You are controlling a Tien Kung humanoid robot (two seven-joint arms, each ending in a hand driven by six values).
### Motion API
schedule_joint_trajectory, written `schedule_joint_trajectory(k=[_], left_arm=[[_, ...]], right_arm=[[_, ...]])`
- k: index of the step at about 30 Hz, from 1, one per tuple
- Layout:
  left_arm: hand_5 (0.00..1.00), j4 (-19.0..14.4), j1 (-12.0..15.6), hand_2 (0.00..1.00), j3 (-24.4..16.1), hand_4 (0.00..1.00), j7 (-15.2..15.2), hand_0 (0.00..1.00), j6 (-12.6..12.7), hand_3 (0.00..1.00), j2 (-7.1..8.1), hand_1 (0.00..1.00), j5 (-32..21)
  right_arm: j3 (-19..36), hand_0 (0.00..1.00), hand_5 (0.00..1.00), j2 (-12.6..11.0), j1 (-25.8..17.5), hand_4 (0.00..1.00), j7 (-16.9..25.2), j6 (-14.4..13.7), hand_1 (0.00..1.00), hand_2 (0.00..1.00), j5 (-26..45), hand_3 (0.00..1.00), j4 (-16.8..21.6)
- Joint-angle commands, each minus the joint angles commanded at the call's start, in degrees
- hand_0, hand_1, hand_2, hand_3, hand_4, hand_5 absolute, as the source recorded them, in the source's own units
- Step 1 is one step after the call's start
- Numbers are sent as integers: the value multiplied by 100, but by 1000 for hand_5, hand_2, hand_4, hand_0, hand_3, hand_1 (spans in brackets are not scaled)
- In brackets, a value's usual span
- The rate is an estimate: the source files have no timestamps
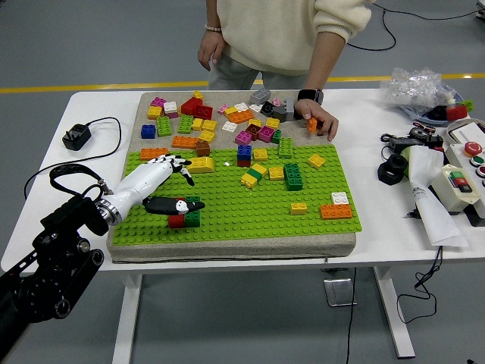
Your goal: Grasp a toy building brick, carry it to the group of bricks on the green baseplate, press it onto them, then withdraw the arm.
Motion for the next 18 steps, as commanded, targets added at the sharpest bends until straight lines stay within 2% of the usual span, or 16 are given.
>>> schedule_joint_trajectory(k=[6, 18], left_arm=[[709, -38, 185, 913, 35, 953, 10, 998, 13, 565, -3, 969, 143], [704, 54, 264, 915, 119, 953, 23, 998, 22, 563, -62, 974, 177]], right_arm=[[-2, 790, 551, -3, -13, 907, -36, 12, 703, 752, -19, 714, 0], [-24, 790, 551, 6, -8, 907, -61, -8, 703, 752, -28, 714, 0]])
